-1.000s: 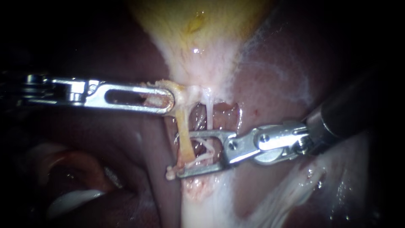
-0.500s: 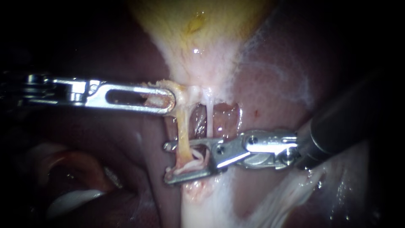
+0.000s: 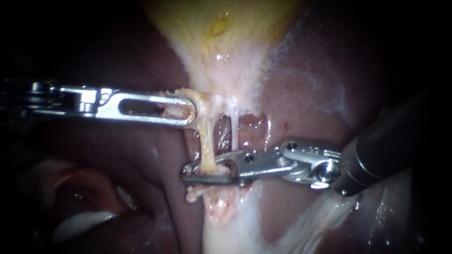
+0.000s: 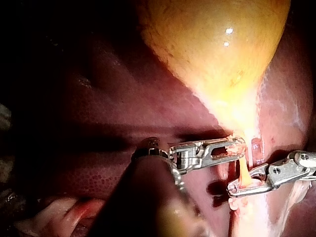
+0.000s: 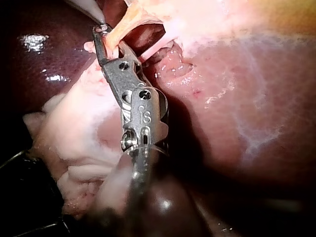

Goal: Clipping second clip left tube

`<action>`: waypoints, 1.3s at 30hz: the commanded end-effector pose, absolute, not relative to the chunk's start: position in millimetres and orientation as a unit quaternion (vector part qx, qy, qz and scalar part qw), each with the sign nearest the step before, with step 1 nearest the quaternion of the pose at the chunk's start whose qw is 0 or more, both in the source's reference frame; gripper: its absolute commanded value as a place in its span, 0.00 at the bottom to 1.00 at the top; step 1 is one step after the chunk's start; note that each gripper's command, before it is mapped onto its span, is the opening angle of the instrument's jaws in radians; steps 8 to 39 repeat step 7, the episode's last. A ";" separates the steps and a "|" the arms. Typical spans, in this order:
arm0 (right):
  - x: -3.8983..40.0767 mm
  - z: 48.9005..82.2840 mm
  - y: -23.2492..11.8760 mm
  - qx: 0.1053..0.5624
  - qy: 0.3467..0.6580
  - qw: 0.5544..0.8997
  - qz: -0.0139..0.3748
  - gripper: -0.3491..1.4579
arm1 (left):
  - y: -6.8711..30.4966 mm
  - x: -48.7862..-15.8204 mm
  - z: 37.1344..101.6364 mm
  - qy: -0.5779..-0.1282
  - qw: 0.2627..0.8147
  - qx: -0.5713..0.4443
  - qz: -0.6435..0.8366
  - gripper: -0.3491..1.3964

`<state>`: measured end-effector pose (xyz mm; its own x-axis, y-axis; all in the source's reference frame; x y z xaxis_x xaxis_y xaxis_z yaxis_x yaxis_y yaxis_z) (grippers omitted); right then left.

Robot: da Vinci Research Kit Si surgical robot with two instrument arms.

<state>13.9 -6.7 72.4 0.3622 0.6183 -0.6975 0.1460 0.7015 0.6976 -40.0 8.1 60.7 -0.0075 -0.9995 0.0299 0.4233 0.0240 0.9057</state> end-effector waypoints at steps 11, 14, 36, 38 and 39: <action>13.9 72.4 -6.7 0.352 0.542 0.746 0.158 0.00 | 8.2 -40.1 60.8 -0.390 0.600 0.370 -0.593 0.00; 13.9 72.4 -6.7 0.352 0.542 0.746 0.158 0.00 | 8.2 -40.1 60.8 -0.390 0.600 0.370 -0.593 0.00; 13.9 72.4 -6.7 0.352 0.542 0.746 0.158 0.00 | 8.2 -40.1 60.8 -0.390 0.600 0.370 -0.593 0.00; 13.9 72.4 -6.7 0.352 0.542 0.746 0.158 0.00 | 8.2 -40.1 60.8 -0.390 0.600 0.370 -0.593 0.00; 13.9 72.4 -6.7 0.352 0.542 0.746 0.158 0.00 | 8.2 -40.1 60.8 -0.390 0.600 0.370 -0.593 0.00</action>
